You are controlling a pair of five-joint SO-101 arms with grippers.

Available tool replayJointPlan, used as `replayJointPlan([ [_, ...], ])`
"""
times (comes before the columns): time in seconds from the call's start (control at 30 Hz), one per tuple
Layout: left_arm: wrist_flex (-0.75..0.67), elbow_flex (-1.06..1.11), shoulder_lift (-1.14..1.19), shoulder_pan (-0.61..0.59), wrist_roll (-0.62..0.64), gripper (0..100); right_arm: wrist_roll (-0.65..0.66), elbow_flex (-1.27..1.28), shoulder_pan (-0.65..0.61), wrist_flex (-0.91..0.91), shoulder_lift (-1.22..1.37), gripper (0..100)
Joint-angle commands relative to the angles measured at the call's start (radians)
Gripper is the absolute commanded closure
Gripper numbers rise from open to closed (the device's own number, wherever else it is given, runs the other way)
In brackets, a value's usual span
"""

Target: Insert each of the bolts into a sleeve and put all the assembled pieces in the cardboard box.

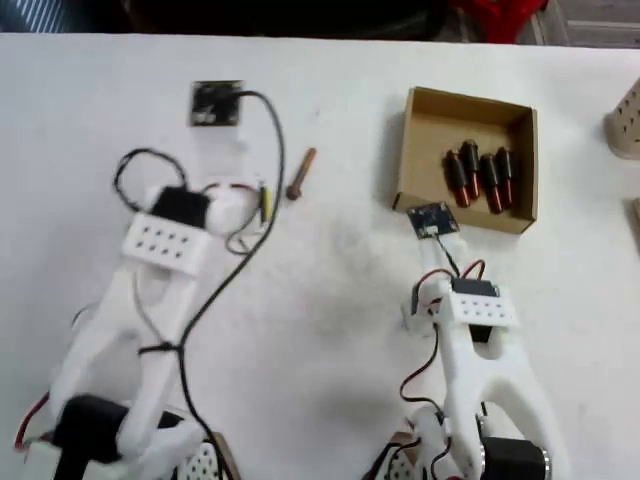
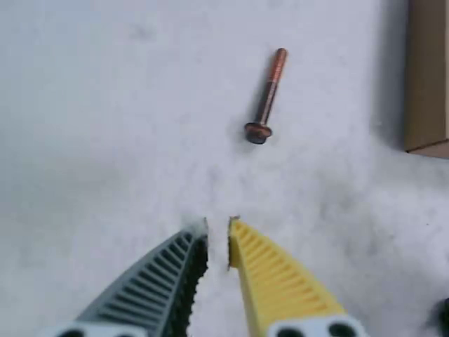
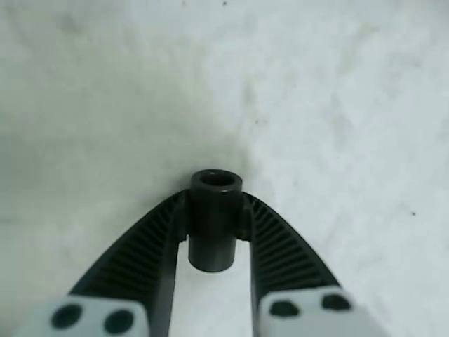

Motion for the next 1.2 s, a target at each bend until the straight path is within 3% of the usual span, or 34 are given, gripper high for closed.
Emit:
replayJointPlan([
  [0.0,-0.064,-0.14,0.128,0.05,-0.029,85,0.023,-0.003,0.008,-0.019,-0.035,98.1],
  [0.2,-0.181,-0.265,0.366,0.068,-0.169,89,0.038,-0.002,0.007,-0.022,-0.035,98.1],
  [0.47,-0.178,-0.479,0.599,0.079,-0.184,90,0.038,-0.002,0.005,-0.024,-0.035,98.1],
  [0.53,-0.175,-0.502,0.638,0.087,-0.236,90,0.04,-0.002,0.005,-0.024,-0.035,98.1],
  [0.63,-0.183,-0.503,0.653,0.097,-0.293,90,0.04,-0.002,0.004,-0.024,-0.035,98.1],
  [0.97,-0.176,-0.503,0.7,0.091,-0.313,90,0.04,0.0,0.004,-0.024,-0.035,98.1],
  [1.17,-0.078,-0.45,0.618,0.022,-0.44,90,0.04,0.0,0.005,-0.024,-0.036,98.1],
])
